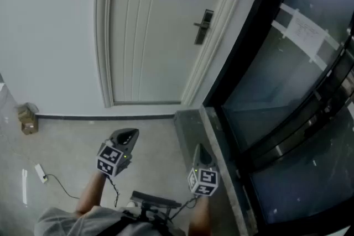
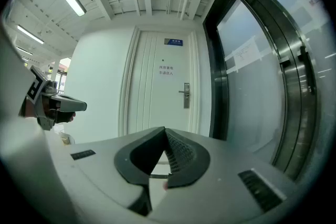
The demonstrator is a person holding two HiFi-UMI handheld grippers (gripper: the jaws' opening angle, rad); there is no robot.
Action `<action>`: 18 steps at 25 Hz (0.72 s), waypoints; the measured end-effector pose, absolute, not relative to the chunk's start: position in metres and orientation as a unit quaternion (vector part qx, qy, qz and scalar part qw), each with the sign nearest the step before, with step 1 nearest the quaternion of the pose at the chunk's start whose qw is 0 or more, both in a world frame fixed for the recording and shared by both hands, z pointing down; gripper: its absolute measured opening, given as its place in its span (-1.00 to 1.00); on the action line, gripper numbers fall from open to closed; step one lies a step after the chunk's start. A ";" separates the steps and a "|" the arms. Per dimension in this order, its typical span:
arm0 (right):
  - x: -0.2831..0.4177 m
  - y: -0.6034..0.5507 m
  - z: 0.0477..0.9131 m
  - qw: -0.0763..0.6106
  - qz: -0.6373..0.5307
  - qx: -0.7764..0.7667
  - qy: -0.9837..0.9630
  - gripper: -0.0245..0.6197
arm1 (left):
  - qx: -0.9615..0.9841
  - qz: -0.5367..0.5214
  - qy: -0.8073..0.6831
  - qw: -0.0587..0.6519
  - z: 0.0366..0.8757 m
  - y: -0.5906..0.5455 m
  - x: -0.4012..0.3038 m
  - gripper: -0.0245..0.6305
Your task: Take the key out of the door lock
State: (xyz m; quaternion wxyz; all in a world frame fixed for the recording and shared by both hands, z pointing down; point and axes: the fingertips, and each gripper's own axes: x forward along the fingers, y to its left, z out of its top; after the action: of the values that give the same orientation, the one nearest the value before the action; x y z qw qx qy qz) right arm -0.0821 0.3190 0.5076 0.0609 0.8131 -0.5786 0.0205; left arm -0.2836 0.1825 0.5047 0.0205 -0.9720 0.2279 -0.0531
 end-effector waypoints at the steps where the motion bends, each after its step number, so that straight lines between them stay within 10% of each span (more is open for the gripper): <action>1: -0.080 0.320 0.508 0.061 0.020 0.814 -0.577 -0.90 | -0.972 -0.053 0.228 0.021 0.504 0.183 -0.282 -0.91; 18: -0.061 0.322 0.516 0.034 0.035 0.808 -0.587 -0.89 | -0.969 -0.062 0.237 0.023 0.506 0.183 -0.264 -0.91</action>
State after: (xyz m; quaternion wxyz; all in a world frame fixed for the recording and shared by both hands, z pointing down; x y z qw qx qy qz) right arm -0.0605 0.3225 0.5163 0.0339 0.8078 -0.5874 0.0346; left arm -0.2636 0.1831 0.5062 0.0235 -0.9692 0.2372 -0.0618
